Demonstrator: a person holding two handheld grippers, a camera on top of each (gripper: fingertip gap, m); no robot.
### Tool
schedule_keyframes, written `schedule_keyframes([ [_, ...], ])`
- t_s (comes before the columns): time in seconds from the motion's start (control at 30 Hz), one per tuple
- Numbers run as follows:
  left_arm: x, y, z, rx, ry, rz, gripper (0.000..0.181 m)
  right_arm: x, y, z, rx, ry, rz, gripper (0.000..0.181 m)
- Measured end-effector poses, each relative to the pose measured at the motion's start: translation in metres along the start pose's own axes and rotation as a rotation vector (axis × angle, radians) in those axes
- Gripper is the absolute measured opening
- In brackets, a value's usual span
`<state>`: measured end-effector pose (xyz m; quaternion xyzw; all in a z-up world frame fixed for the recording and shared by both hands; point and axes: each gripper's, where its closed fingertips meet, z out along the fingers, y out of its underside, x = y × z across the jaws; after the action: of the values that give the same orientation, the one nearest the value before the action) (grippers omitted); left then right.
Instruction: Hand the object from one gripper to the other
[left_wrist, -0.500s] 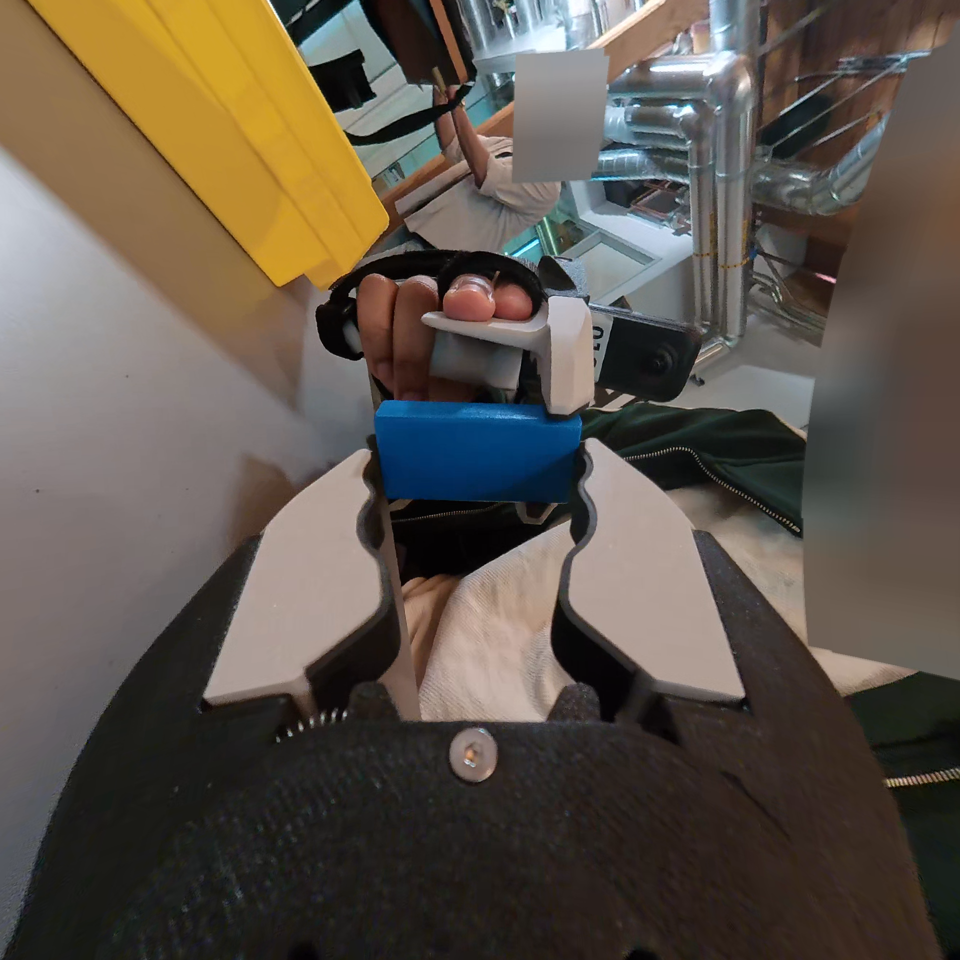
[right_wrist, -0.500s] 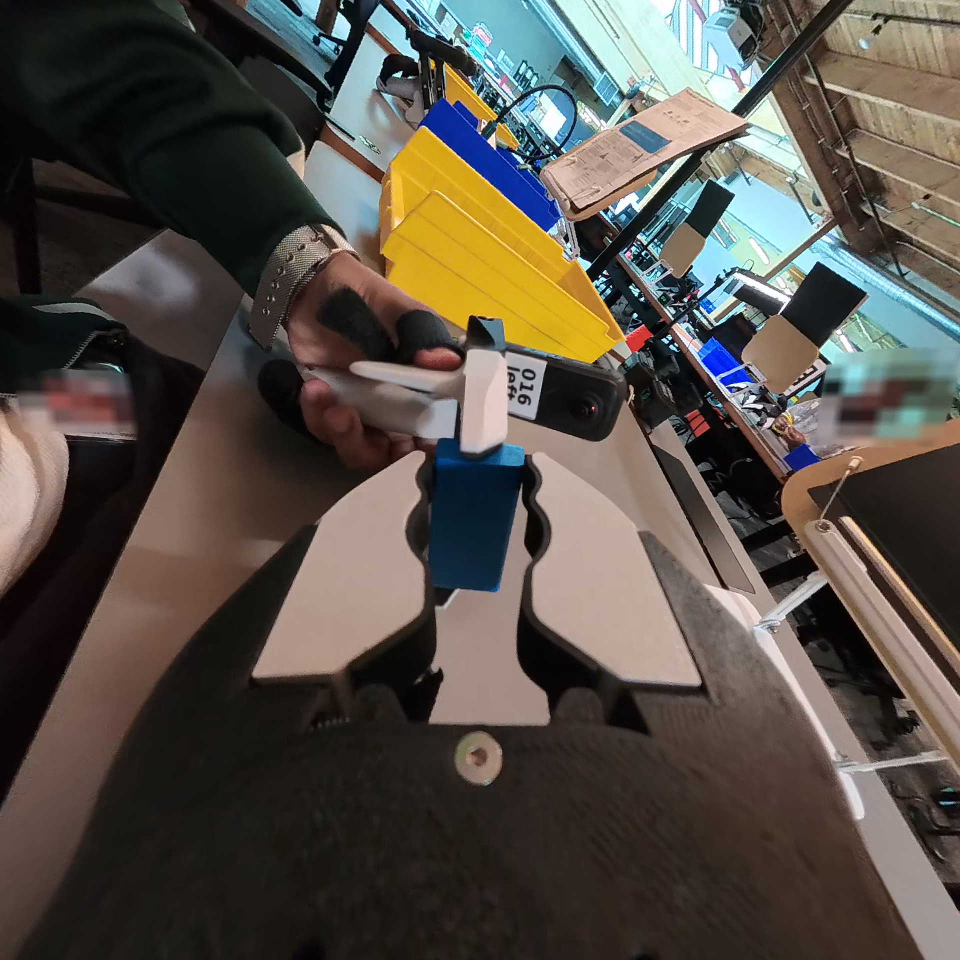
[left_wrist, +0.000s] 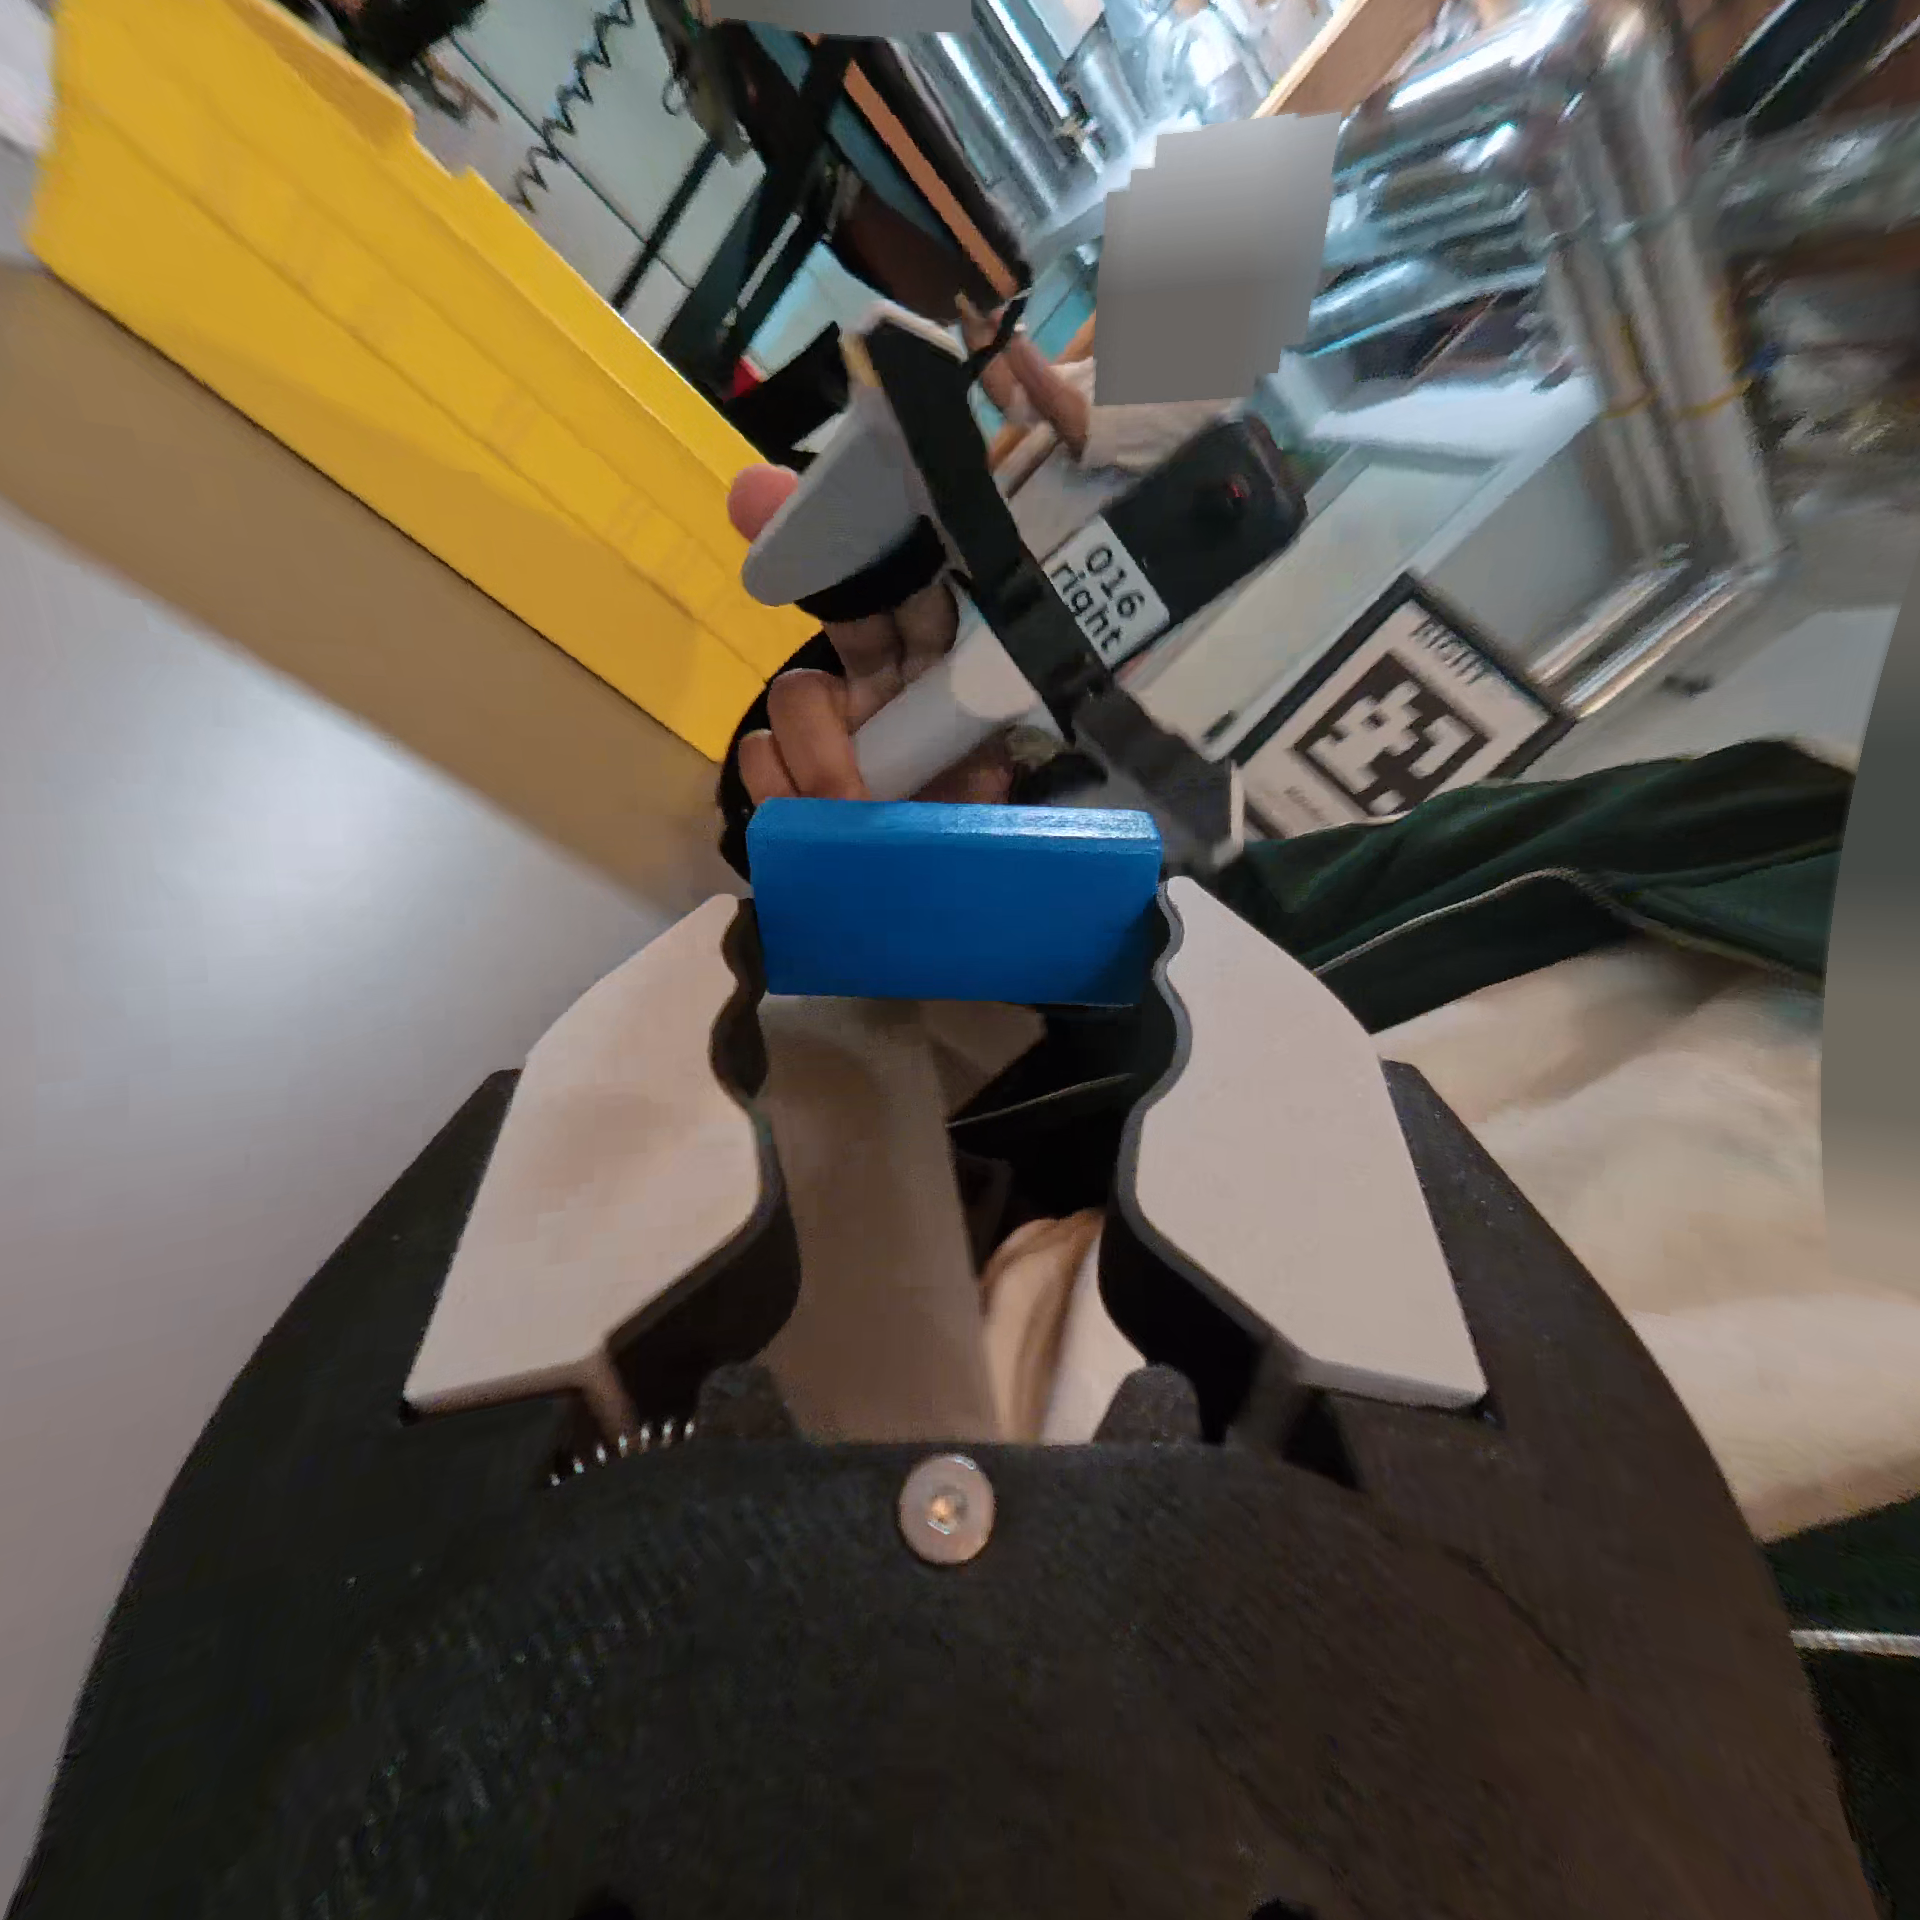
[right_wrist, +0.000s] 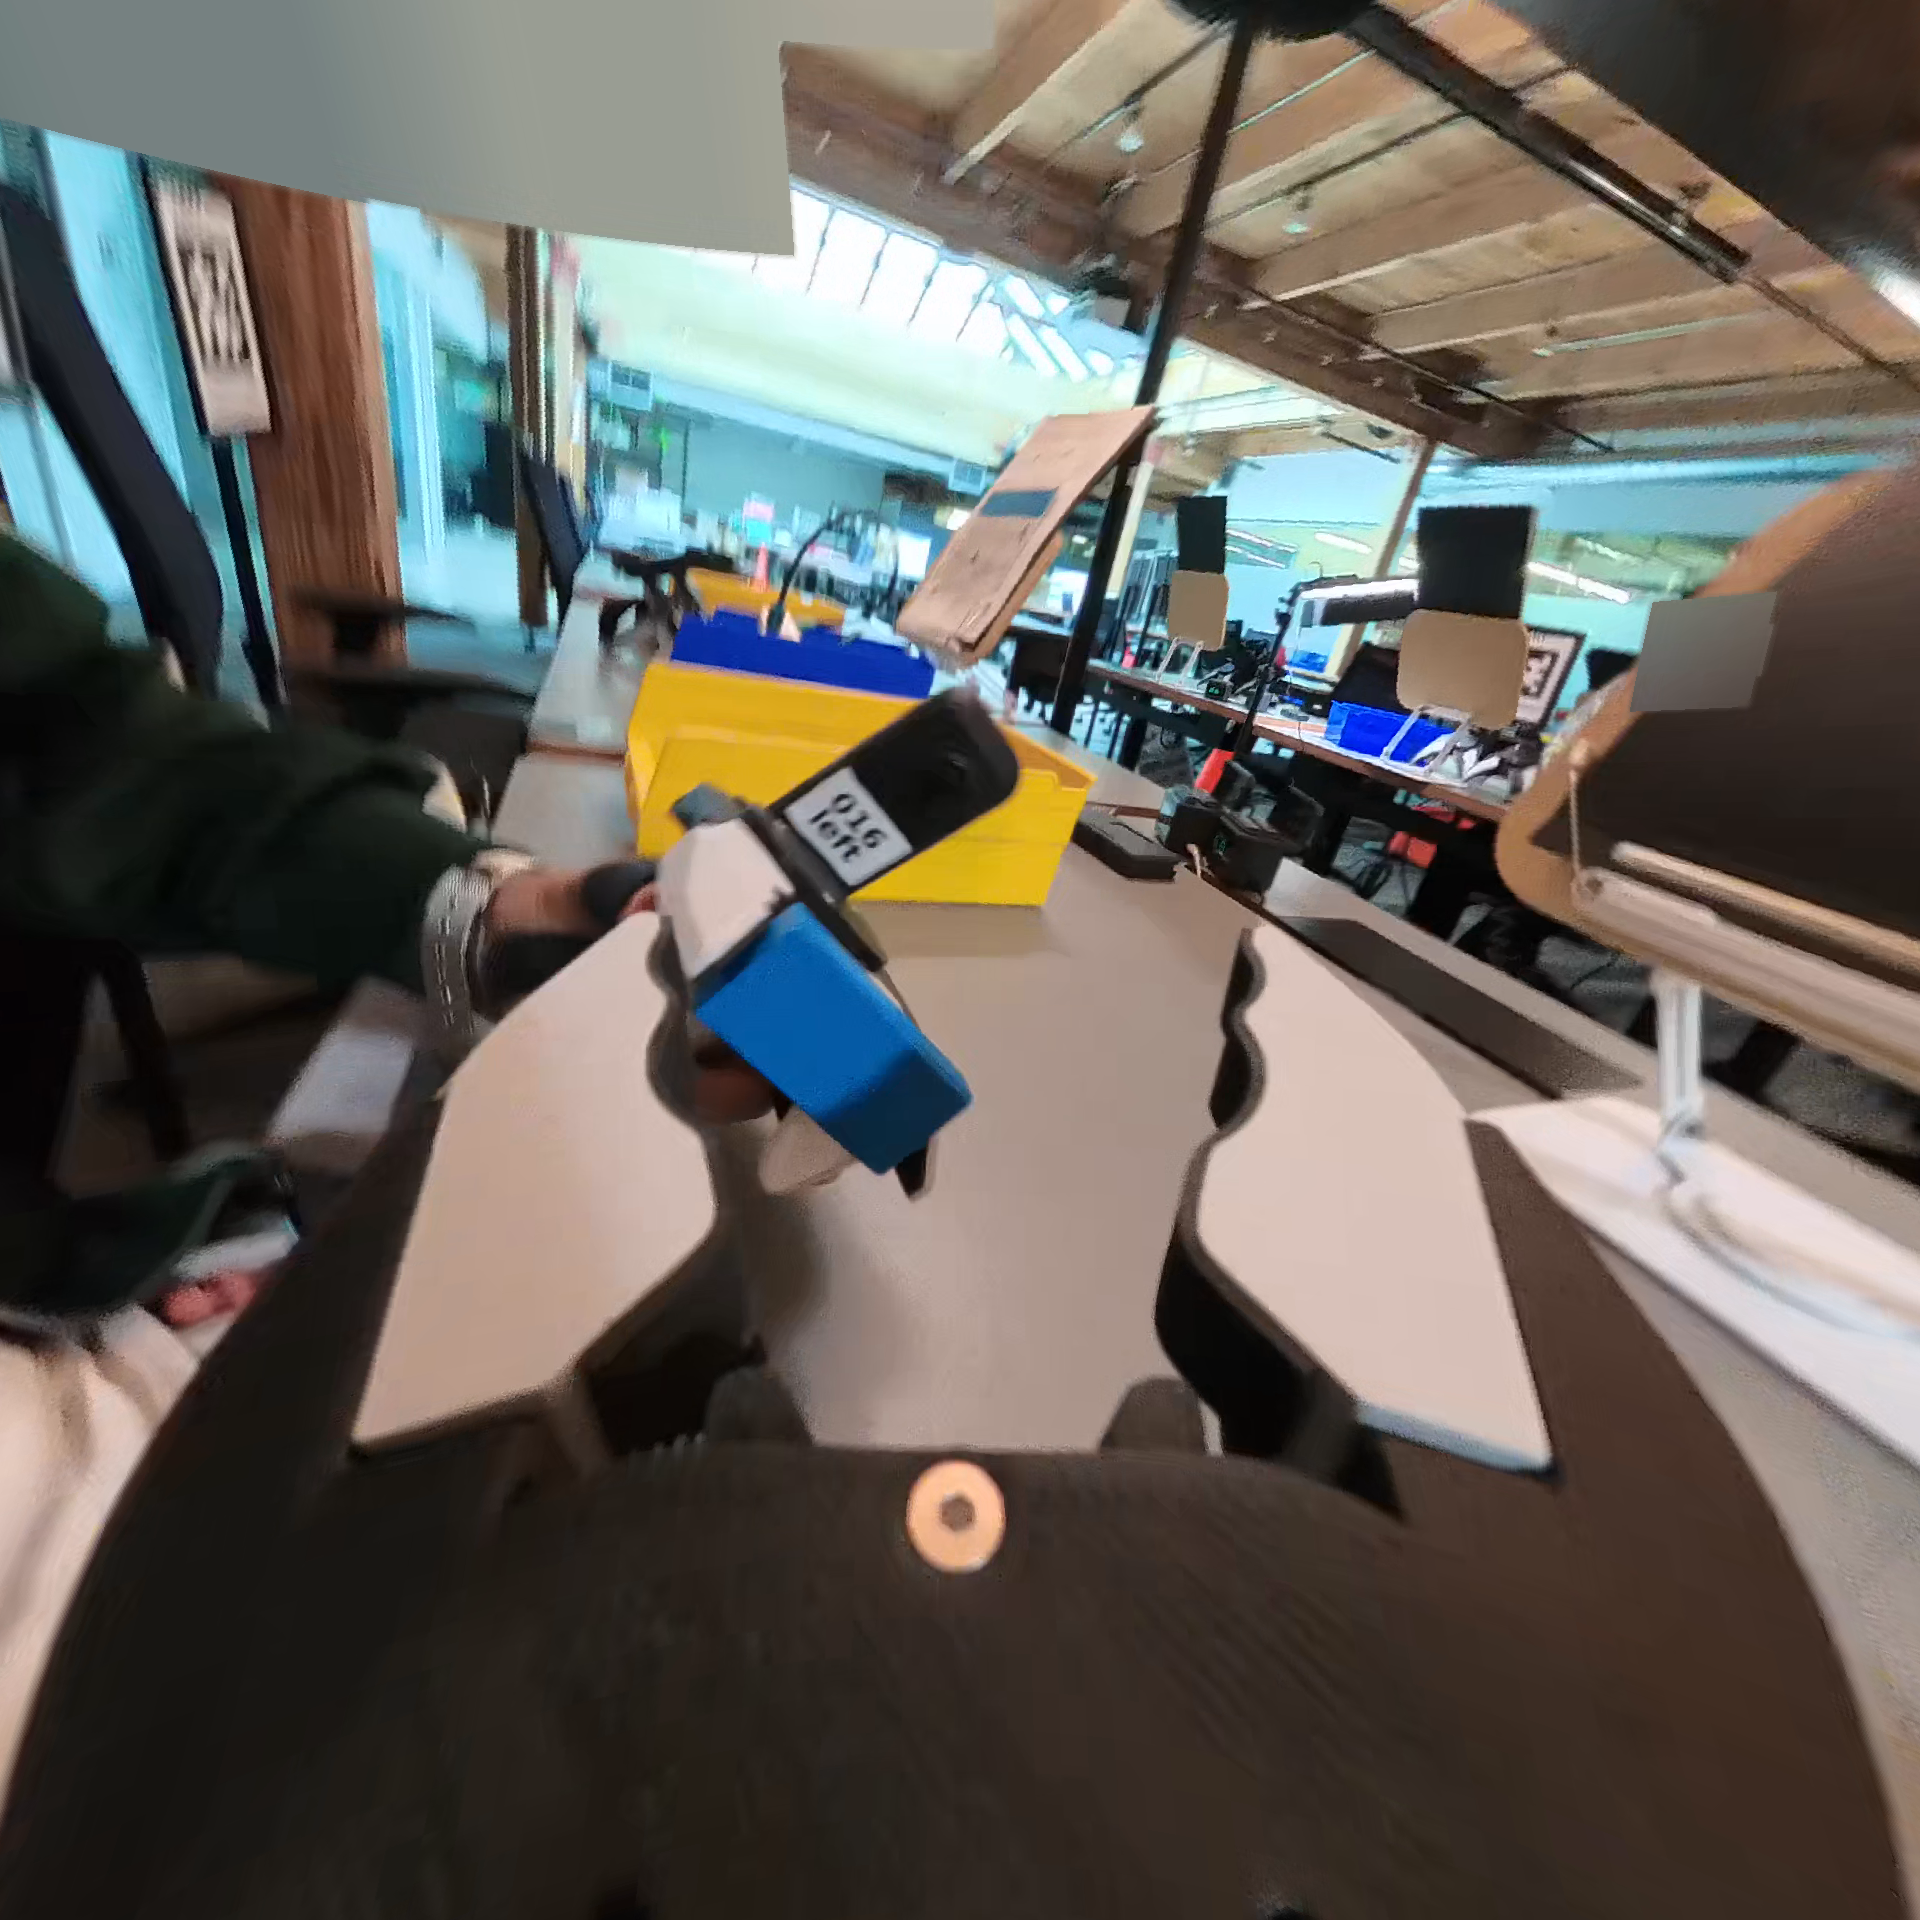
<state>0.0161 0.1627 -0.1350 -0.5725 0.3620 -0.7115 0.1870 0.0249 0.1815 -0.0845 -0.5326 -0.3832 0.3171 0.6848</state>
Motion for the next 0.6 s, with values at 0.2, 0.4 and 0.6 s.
schedule_keyframes([
  [0.2, -0.006, -0.004, -0.005, -0.078, -0.266, 0.549, 0.073, 0.022, 0.013, -0.007, -0.002, -0.04, 0.48, 0.068],
  [0.4, -0.012, -0.015, -0.013, -0.146, -0.556, 1.039, 0.073, 0.001, 0.033, 0.005, -0.071, -0.229, 0.97, 0.054],
  [0.6, -0.001, -0.014, -0.009, -0.156, -0.566, 1.188, 0.073, -0.032, 0.029, 0.01, -0.078, -0.518, 1.288, 0.051],
])
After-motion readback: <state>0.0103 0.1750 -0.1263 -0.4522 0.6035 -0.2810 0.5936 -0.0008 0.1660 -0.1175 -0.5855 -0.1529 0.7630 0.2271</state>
